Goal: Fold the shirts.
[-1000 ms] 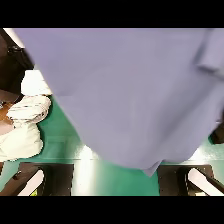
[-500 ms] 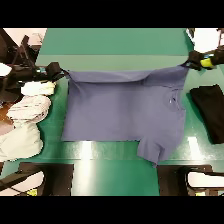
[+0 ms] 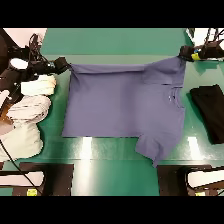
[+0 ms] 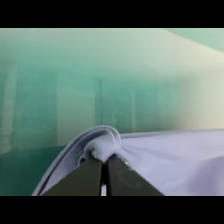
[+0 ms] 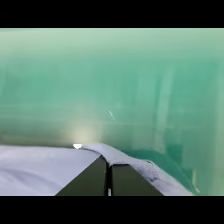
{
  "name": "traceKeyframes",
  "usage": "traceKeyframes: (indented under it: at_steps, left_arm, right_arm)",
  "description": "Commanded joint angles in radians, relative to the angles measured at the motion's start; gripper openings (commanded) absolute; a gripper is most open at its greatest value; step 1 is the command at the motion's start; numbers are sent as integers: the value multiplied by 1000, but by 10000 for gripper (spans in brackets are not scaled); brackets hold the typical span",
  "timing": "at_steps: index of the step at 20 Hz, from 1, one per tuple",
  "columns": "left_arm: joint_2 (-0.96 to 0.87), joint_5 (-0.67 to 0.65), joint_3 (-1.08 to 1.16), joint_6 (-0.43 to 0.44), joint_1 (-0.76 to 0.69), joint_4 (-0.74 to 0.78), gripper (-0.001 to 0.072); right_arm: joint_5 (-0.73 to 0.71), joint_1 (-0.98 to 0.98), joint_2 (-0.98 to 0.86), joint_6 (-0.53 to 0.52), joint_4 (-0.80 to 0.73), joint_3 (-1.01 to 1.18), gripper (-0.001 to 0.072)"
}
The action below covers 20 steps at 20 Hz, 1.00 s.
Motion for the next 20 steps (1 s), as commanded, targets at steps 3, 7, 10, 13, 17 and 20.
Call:
traceKeyframes:
  at_steps: [3,7,10,13,17,20]
  left_arm:
    - [-64,-118,13,89,0,54,38]
    - [-137,-193,6,88,0,84,38]
    - [-157,-180,6,77,1,88,40]
    - [-157,-177,6,28,1,88,490]
    - [-154,-401,85,-16,74,89,610]
    - [-88,-609,107,-16,191,150,609]
  right_arm:
    - [38,1,29,-7,-93,-183,9]
    - [23,1,68,-5,-89,-342,10]
    - [21,1,93,-6,-83,-424,12]
    - [38,1,115,-5,-57,-444,257]
    - [152,-29,183,-14,-31,-423,337]
    - [266,-96,318,-47,-18,-479,337]
